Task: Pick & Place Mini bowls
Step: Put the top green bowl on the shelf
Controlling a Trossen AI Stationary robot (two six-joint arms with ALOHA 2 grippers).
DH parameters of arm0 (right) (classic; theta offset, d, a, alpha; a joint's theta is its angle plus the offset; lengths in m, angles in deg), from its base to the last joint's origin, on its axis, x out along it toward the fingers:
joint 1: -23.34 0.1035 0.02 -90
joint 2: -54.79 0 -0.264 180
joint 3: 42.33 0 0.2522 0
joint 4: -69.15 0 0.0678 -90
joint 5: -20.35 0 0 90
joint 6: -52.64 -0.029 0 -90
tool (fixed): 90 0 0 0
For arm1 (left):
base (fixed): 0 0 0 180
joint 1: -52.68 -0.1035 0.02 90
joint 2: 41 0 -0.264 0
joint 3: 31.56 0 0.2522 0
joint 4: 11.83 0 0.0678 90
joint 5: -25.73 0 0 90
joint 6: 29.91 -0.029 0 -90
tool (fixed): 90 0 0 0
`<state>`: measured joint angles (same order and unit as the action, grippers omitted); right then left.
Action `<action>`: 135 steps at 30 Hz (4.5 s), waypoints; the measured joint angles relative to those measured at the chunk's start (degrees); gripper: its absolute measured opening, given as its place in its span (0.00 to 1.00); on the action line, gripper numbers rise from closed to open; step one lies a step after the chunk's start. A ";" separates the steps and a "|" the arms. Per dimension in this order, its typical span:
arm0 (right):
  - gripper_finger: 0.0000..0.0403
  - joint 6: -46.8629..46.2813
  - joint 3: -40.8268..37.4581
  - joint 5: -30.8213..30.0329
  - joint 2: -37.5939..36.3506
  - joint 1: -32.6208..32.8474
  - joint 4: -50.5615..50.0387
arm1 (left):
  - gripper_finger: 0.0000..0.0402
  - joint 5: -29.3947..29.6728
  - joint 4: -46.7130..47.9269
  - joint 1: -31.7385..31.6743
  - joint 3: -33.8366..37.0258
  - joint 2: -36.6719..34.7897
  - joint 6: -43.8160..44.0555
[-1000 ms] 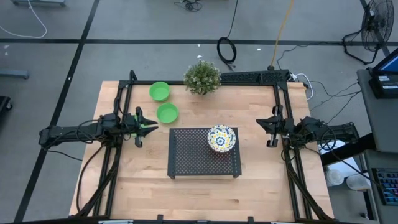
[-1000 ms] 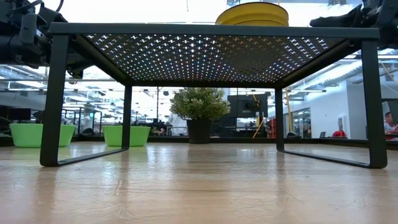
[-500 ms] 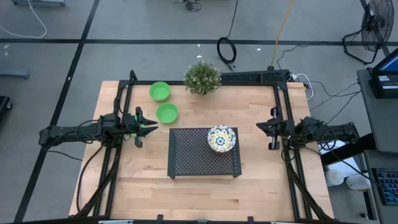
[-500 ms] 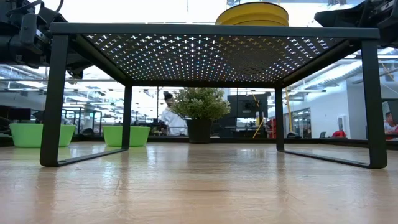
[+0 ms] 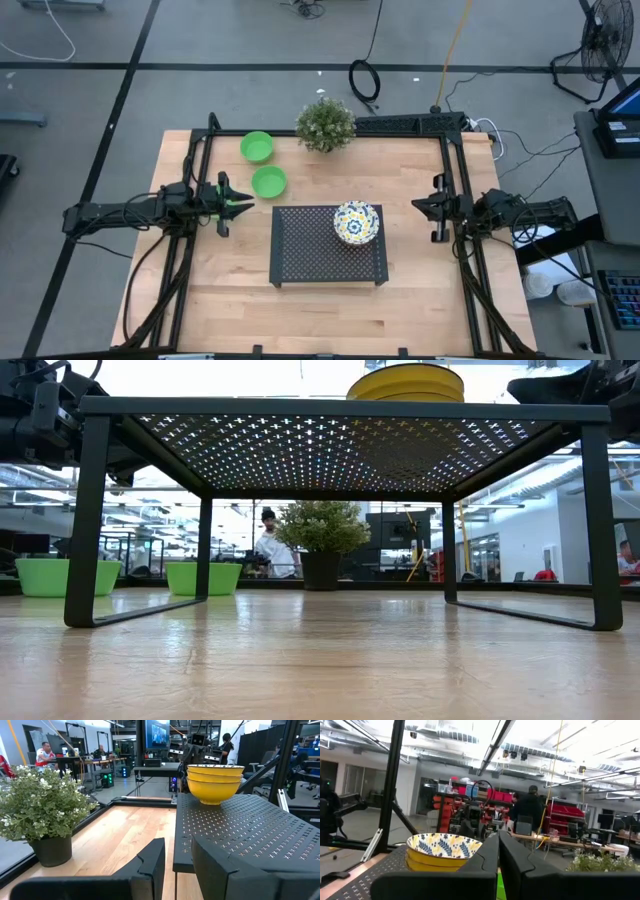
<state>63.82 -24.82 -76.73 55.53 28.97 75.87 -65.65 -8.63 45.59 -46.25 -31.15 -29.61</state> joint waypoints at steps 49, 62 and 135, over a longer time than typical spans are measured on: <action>0.00 -3.26 -2.95 2.44 0.01 -0.04 -17.18 | 0.25 0.00 0.00 0.00 0.00 0.00 0.00; 0.00 -4.52 -2.95 2.84 0.81 -0.04 -18.51 | 0.25 0.00 -0.01 0.00 0.00 0.00 0.00; 0.00 -9.42 -2.58 5.65 0.47 -0.04 -18.35 | 0.25 0.00 0.00 0.00 0.00 0.00 0.00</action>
<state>54.40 -27.40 -71.08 56.00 28.93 57.52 -65.65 -8.63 45.59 -46.25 -31.15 -29.61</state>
